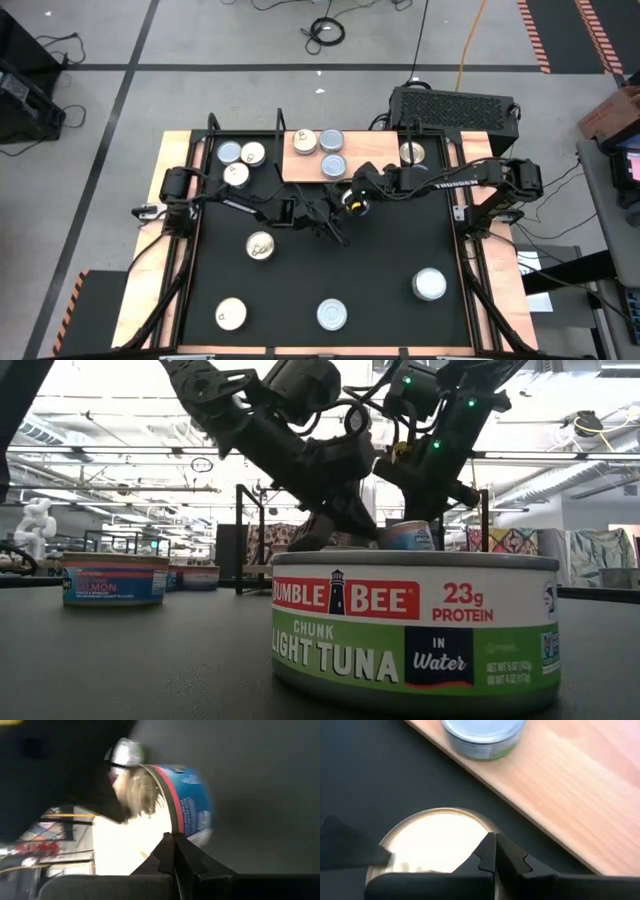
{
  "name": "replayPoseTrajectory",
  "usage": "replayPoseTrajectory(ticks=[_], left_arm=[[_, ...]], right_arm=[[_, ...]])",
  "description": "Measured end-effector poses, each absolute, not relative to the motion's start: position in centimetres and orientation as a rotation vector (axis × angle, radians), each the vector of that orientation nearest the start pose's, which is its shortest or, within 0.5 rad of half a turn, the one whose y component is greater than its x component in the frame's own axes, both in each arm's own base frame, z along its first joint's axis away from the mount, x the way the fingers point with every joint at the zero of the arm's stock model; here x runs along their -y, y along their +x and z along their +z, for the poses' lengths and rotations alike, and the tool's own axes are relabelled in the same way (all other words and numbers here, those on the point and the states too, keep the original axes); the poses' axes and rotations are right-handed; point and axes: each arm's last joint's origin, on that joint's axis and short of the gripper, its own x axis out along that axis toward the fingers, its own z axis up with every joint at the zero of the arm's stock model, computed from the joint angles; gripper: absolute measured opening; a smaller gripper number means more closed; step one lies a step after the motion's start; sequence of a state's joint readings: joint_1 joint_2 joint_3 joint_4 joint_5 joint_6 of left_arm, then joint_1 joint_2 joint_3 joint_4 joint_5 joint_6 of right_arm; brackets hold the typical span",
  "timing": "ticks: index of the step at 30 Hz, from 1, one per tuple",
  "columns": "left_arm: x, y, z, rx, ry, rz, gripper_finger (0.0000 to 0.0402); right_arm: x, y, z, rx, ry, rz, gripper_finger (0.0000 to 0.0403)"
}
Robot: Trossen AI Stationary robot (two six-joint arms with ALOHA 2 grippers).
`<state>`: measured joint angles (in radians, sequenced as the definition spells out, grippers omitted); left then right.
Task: Stack canned seafood by type on shelf
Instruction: Put the center blue tuna can on the shelf
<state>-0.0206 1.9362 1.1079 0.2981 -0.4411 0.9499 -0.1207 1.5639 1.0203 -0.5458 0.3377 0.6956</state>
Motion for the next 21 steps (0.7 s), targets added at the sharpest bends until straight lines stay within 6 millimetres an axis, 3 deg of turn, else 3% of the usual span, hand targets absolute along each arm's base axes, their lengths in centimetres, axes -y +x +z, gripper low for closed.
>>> replayPoseTrajectory(ticks=[5, 11, 17, 21], left_arm=[[-2.1, 41.0, 17.5, -0.671, 1.019, 0.220, 0.0003], [-3.0, 40.8, 17.0, -0.726, 0.987, 0.177, 0.0003], [-0.9, 40.8, 16.6, -0.677, 0.954, 0.033, 0.0005], [-0.3, 40.9, 16.5, -0.645, 0.929, -0.041, 0.0022]], right_arm=[[4.9, 30.1, 20.9, -0.883, 0.499, -0.753, 0.0000], [5.4, 30.0, 20.9, -0.879, 0.479, -0.786, 0.0000], [5.2, 29.4, 20.7, -0.939, 0.466, -0.815, 0.0000], [5.2, 28.3, 20.3, -1.006, 0.448, -0.925, 0.0000]])
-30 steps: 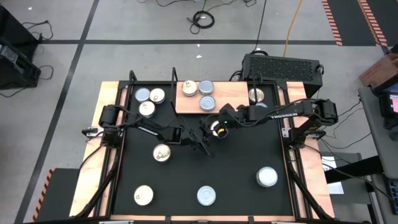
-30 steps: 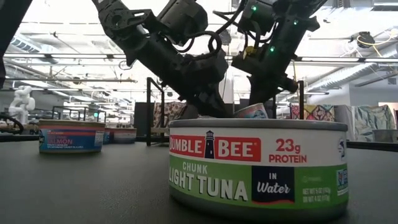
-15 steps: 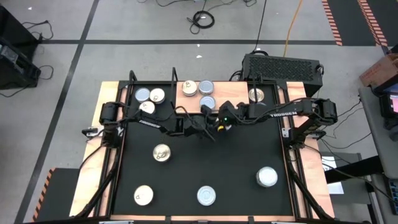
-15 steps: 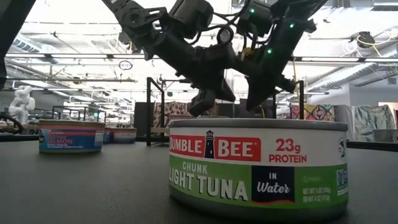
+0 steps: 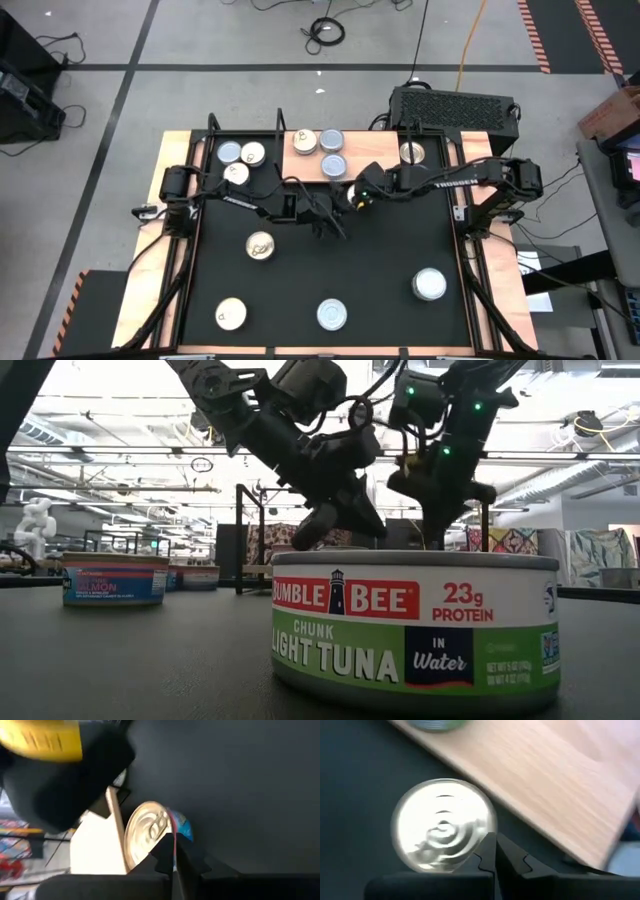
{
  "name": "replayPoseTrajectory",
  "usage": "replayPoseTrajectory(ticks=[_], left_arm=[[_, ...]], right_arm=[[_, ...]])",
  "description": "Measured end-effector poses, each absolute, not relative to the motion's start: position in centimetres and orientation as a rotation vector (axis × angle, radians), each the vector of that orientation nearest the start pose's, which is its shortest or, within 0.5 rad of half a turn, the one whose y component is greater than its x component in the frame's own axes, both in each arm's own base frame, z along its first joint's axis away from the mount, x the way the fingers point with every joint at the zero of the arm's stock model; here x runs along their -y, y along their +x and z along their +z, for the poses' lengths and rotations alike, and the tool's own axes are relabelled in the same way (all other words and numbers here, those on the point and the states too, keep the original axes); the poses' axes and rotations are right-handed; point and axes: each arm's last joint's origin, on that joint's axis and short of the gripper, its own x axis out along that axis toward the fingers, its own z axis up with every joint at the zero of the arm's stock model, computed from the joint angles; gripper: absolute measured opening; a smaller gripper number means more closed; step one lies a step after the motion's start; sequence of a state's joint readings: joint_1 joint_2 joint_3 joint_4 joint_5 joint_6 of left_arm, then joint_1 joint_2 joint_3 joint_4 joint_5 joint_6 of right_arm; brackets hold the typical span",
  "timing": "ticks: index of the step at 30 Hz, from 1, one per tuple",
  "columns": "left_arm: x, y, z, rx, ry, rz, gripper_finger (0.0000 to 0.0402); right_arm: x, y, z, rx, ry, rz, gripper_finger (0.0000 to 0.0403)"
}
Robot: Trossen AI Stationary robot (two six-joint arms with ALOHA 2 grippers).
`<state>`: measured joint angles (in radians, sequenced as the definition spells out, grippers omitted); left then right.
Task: Stack canned seafood by type on shelf
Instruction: Put the center blue tuna can on the shelf
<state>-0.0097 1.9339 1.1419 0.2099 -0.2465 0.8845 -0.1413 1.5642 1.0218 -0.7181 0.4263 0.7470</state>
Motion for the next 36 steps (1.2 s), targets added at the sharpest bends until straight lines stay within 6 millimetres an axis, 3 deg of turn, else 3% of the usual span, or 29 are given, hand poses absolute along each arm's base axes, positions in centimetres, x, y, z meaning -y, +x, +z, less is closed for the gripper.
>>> replayPoseTrajectory(ticks=[9, 13, 18, 23, 36], left_arm=[[-2.4, 40.7, 16.2, -0.658, 0.818, -0.070, 0.0122], [-3.6, 40.7, 15.1, -0.687, 0.796, -0.089, 0.0154], [-4.2, 40.9, 14.0, -0.700, 0.790, -0.082, 0.0159], [-4.6, 41.2, 14.5, -0.640, 0.794, -0.055, 0.0160], [-5.9, 44.2, 13.0, -0.749, 0.789, -0.115, 0.0160]], right_arm=[[5.2, 28.7, 19.8, -0.995, 0.442, -0.932, 0.0000], [5.1, 28.9, 19.7, -0.996, 0.450, -0.906, 0.0000], [4.9, 29.4, 19.1, -1.004, 0.446, -0.888, 0.0000], [4.2, 29.5, 19.2, -0.998, 0.422, -0.876, 0.0000], [-0.1, 25.5, 23.8, -0.853, 0.378, -0.992, 0.0000]])
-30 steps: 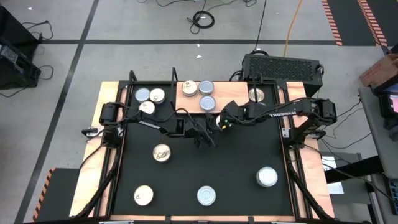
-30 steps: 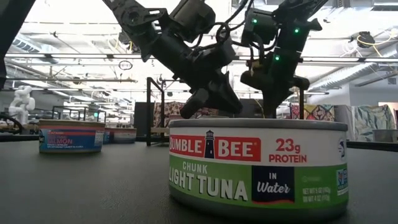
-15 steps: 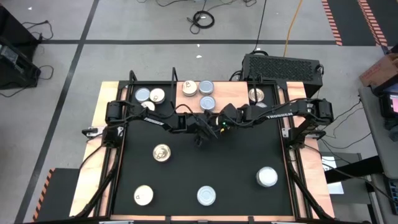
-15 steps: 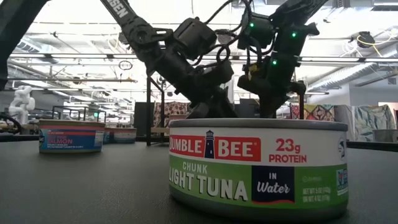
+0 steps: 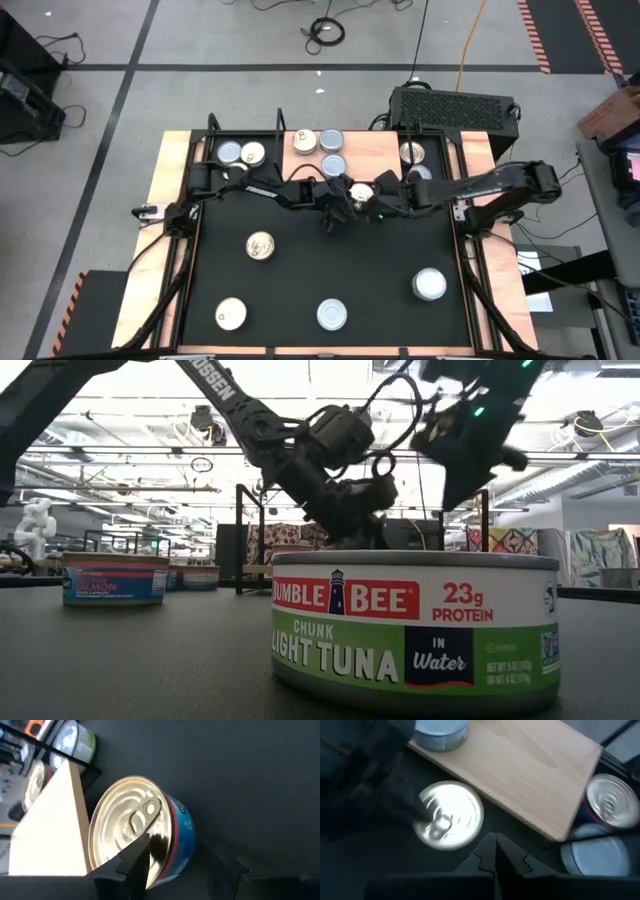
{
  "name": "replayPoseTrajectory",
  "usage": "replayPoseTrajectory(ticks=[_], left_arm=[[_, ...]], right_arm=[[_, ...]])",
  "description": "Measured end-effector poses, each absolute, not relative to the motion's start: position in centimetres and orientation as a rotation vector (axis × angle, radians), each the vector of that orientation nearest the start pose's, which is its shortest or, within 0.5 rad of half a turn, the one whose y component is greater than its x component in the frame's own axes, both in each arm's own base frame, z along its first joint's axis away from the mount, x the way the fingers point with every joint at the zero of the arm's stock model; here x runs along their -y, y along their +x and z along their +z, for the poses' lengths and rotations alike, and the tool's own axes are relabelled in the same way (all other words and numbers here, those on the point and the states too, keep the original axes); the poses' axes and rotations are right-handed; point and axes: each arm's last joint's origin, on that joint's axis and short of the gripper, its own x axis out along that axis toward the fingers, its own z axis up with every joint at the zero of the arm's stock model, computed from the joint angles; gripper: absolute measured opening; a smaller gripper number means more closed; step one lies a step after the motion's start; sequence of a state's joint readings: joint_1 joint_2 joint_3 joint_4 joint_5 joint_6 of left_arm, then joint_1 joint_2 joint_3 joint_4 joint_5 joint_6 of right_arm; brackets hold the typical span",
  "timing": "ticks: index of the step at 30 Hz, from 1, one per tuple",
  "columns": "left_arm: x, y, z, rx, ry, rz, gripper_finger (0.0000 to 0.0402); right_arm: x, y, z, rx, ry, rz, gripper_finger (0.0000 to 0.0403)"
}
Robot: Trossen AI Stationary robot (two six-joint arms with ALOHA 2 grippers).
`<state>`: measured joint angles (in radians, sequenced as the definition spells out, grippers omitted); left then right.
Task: Stack canned seafood by type on shelf
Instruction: Put the center blue tuna can on the shelf
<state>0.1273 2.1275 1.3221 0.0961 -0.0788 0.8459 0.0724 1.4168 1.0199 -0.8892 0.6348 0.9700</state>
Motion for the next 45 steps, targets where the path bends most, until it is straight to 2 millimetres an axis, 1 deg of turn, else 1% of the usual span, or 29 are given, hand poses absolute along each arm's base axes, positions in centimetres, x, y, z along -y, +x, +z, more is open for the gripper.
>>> replayPoseTrajectory(ticks=[3, 6, 11, 13, 15, 18, 21, 26, 30, 38, 41, 45], left_arm=[[-6.0, 44.5, 13.1, -0.767, 0.786, -0.116, 0.0157], [-6.1, 44.4, 13.0, -0.780, 0.788, -0.111, 0.0136], [-6.0, 44.4, 13.0, -0.794, 0.798, -0.097, 0.0064], [-6.0, 44.4, 13.1, -0.792, 0.797, -0.099, 0.0030], [-5.9, 44.4, 13.1, -0.785, 0.795, -0.102, 0.0011], [-5.9, 44.4, 13.2, -0.781, 0.795, -0.103, 0.0009], [-5.4, 44.5, 13.3, -0.780, 0.806, -0.095, 0.0004], [-4.1, 44.4, 14.0, -0.779, 0.838, -0.080, 0.0001], [-3.4, 44.4, 15.0, -0.766, 0.859, -0.072, 0.0001], [-3.3, 45.7, 17.6, -0.724, 0.884, -0.037, 0.0000], [-3.8, 46.1, 18.7, -0.691, 0.878, -0.020, 0.0000], [-6.3, 46.4, 19.9, -0.674, 0.841, 0.005, 0.0000]], right_arm=[[-1.2, 24.3, 24.9, -0.814, 0.388, -0.981, 0.0000], [-1.8, 22.8, 26.0, -0.773, 0.391, -0.993, 0.0000], [-2.3, 20.6, 27.7, -0.710, 0.409, -1.006, 0.0000], [-2.4, 20.0, 28.1, -0.686, 0.408, -1.007, 0.0000], [-2.7, 19.6, 28.4, -0.660, 0.410, -0.997, 0.0000], [-3.1, 19.3, 28.7, -0.635, 0.406, -0.987, 0.0000], [-3.5, 19.2, 28.7, -0.631, 0.393, -0.971, 0.0000], [-3.9, 19.1, 28.7, -0.634, 0.384, -0.951, 0.0000], [-3.9, 19.0, 28.7, -0.638, 0.377, -0.950, 0.0000], [-3.9, 19.0, 28.7, -0.635, 0.374, -0.953, 0.0000], [-3.9, 19.0, 28.7, -0.630, 0.368, -0.956, 0.0000], [-3.9, 19.0, 28.7, -0.626, 0.357, -0.959, 0.0000]])
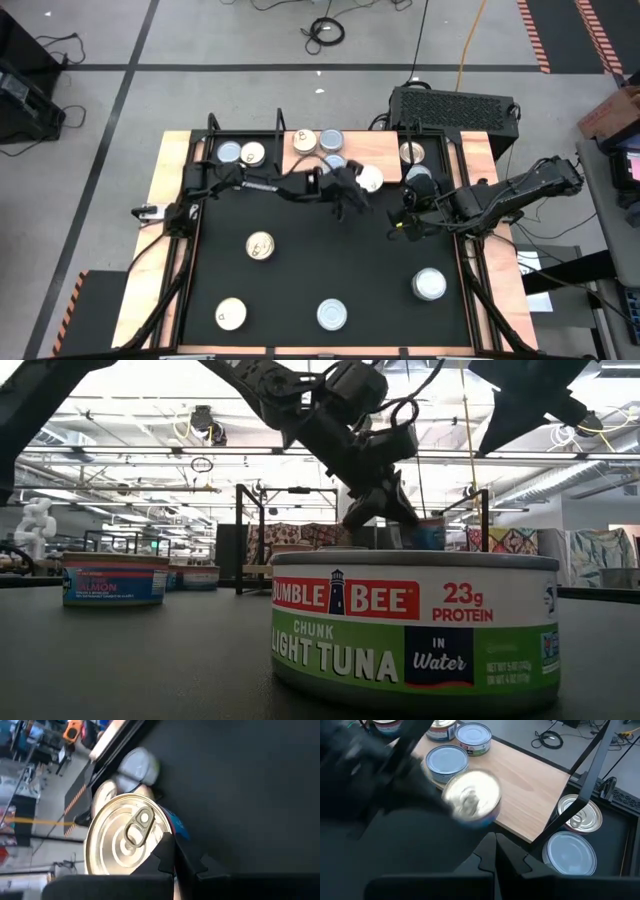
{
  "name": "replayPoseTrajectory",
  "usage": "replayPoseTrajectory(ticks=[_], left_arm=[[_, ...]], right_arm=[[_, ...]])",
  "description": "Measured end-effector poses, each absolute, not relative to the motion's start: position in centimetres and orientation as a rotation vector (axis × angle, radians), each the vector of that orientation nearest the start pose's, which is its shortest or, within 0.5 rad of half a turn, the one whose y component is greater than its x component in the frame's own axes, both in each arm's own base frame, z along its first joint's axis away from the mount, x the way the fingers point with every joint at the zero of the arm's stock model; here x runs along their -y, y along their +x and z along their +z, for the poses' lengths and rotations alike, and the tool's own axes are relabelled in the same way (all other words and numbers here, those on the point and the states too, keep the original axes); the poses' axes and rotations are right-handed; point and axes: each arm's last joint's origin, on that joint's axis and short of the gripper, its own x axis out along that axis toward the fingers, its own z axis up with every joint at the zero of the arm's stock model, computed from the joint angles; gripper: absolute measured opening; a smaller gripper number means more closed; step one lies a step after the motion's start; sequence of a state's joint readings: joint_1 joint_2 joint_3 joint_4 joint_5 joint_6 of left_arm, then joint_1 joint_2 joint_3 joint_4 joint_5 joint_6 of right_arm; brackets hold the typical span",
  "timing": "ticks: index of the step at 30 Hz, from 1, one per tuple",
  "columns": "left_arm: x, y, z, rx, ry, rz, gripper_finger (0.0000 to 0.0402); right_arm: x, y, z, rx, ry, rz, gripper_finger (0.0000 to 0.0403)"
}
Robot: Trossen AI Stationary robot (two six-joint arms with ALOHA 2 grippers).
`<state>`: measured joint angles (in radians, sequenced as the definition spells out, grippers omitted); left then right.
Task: Stack canned seafood by type on shelf
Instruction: Put the center blue tuna can on the shelf
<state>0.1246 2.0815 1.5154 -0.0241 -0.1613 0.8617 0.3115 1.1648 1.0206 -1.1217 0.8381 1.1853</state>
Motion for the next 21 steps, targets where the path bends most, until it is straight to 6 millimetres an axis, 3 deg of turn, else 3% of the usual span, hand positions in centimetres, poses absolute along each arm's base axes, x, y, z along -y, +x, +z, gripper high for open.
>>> replayPoseTrajectory(ticks=[11, 21], left_arm=[[-13.7, 46.1, 22.0, -0.613, 0.670, 0.085, 0.0000], [-17.9, 48.6, 21.7, -0.677, 0.624, 0.093, 0.0000]], right_arm=[[-3.8, 19.0, 28.8, -0.603, 0.333, -0.976, 0.0000], [-3.8, 19.1, 28.8, -0.586, 0.326, -0.983, 0.0000]])
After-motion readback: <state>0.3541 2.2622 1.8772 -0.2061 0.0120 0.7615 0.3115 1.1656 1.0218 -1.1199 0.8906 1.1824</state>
